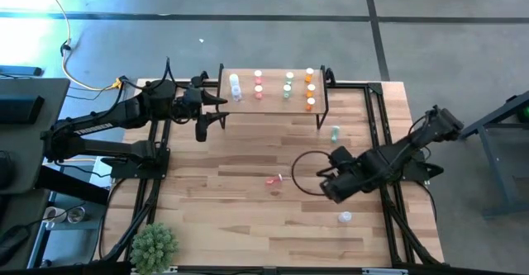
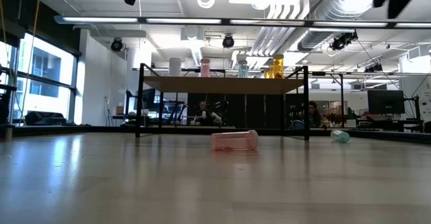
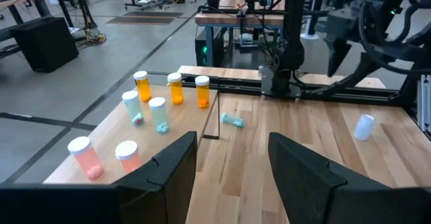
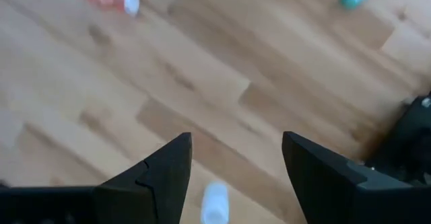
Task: Pick and place medicine bottles onto shelf by color
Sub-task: Put the white pill bottle on the shelf aligned with the other white pill bottles
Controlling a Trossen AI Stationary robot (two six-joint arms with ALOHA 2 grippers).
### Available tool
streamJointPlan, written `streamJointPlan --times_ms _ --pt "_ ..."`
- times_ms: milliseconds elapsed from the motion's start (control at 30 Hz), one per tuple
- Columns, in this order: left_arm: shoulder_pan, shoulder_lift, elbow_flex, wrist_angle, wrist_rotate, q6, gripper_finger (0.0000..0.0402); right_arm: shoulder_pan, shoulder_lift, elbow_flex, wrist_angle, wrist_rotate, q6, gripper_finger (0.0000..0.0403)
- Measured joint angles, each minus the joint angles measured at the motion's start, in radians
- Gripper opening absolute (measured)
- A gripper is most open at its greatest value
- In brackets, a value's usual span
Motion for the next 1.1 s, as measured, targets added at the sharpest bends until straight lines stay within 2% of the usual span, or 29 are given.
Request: streamJointPlan --times_ms 133,333,467,700,833,1100 --pt "0.0 0.0 0.0 0.0 -0.038 -0.029 0.0172 0.071 -0.037 -0.066 0.045 -0.053 0.004 0.0222" --pt "0.0 0.0 0.0 0.0 -0.199 -0.059 0.0172 0.201 -0.078 -0.172 0.14 -0.073 0.044 0.0222" --pt "0.0 0.0 0.0 0.0 -0.27 -0.092 0.0172 0.293 -0.085 -0.248 0.222 -0.072 0.072 0.0222" --pt "0.0 0.0 0.0 0.0 -0.276 -0.104 0.0172 0.434 -0.085 -0.347 0.379 -0.044 0.127 0.0222" --pt "0.0 0.0 0.0 0.0 -0.261 -0.105 0.0172 0.51 -0.085 -0.409 0.476 0.03 0.143 0.0222" --pt "0.0 0.0 0.0 0.0 -0.26 -0.163 0.0172 0.617 -0.085 -0.547 0.615 0.075 0.172 0.0222"
